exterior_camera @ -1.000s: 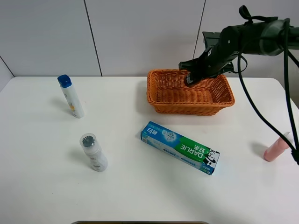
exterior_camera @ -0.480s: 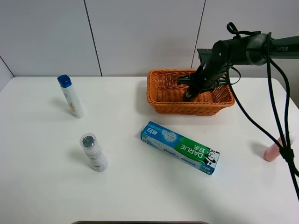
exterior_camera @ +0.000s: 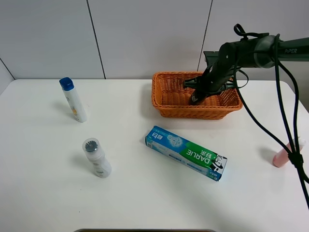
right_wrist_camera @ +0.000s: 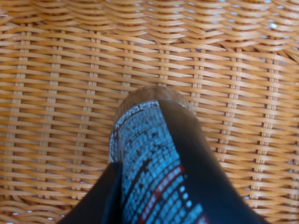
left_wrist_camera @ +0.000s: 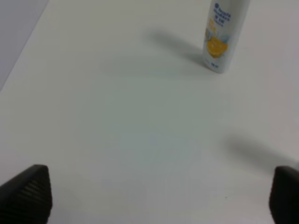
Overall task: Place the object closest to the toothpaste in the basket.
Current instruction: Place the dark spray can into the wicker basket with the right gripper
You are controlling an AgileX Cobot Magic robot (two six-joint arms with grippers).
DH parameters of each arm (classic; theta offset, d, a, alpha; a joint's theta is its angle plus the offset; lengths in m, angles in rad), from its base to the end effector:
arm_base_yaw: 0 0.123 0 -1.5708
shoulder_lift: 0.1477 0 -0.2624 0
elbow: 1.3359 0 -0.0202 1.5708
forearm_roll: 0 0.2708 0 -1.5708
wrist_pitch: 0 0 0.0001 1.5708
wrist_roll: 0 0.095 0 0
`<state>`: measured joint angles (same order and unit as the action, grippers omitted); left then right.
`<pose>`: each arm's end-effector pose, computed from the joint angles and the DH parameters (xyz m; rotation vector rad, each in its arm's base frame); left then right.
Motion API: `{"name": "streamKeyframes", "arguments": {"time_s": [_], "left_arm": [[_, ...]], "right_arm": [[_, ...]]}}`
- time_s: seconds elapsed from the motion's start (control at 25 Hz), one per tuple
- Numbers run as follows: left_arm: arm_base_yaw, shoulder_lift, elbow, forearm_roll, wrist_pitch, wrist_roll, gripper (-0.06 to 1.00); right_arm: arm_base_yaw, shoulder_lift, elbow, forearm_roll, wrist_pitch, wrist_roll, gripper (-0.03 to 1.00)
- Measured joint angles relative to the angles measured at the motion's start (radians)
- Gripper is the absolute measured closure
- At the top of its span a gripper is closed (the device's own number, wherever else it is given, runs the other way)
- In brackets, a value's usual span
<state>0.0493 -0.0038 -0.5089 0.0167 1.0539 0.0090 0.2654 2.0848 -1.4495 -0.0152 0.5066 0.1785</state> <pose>0.0376 0.0032 0.2884 -0.0416 2.0247 0.0568 0.4341 0.1173 0.1235 -0.1293 2.6292 0.1390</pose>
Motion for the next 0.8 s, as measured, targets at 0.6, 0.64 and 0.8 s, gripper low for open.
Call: {"name": "streamKeyframes", "arguments": {"time_s": [0.6, 0.64, 0.8], "left_arm": [[0.000, 0.000, 0.000, 0.000, 0.000, 0.000, 0.00], [0.000, 0.000, 0.000, 0.000, 0.000, 0.000, 0.00], [0.000, 0.000, 0.000, 0.000, 0.000, 0.000, 0.00]], "right_arm": [[0.000, 0.000, 0.000, 0.000, -0.001, -0.002, 0.22], [0.000, 0.000, 0.000, 0.000, -0.002, -0.002, 0.17], [0.000, 0.000, 0.000, -0.003, -0.002, -0.002, 0.02]]}}
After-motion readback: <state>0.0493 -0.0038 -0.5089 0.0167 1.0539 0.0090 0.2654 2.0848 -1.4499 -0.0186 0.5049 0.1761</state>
